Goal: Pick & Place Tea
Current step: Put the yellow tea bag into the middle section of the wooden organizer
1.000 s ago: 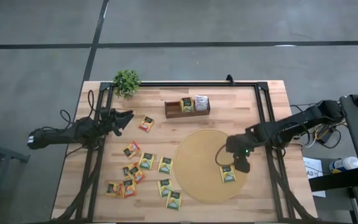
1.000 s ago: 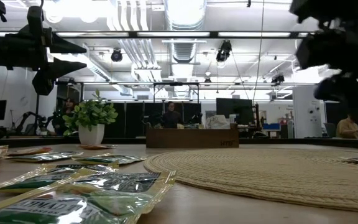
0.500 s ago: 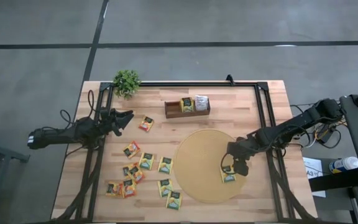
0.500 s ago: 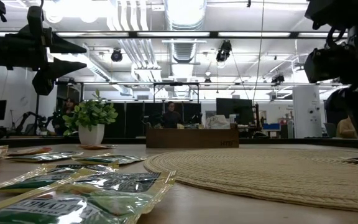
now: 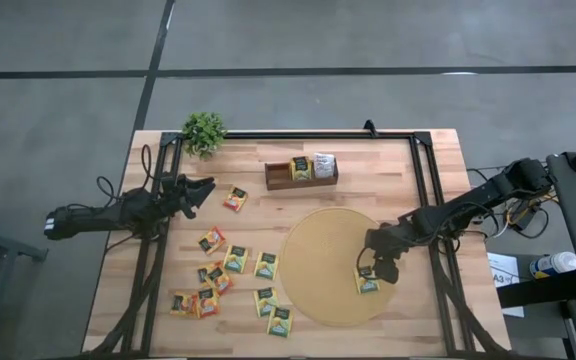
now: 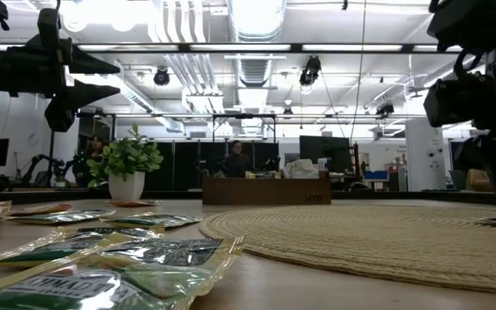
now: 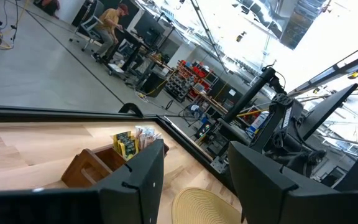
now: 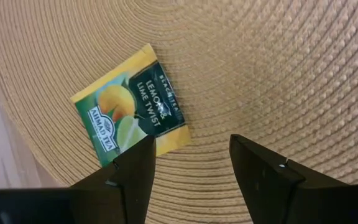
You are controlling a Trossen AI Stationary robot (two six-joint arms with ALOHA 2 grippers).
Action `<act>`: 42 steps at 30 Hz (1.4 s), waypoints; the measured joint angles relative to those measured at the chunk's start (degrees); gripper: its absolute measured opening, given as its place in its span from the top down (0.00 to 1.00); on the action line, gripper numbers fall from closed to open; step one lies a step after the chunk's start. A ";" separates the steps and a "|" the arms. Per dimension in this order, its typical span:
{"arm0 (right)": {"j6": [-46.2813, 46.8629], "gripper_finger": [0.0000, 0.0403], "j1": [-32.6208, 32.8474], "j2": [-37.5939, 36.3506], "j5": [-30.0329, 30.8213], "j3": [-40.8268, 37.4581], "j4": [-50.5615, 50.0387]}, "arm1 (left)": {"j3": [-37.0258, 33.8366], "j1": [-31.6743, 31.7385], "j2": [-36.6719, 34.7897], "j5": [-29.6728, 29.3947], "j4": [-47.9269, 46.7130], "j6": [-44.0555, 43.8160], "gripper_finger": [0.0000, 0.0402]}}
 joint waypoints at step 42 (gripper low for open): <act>-0.99 0.68 0.46 7.83 7.18 4.20 2.89 | 0.00 -0.01 -0.01 0.00 0.00 -0.01 0.57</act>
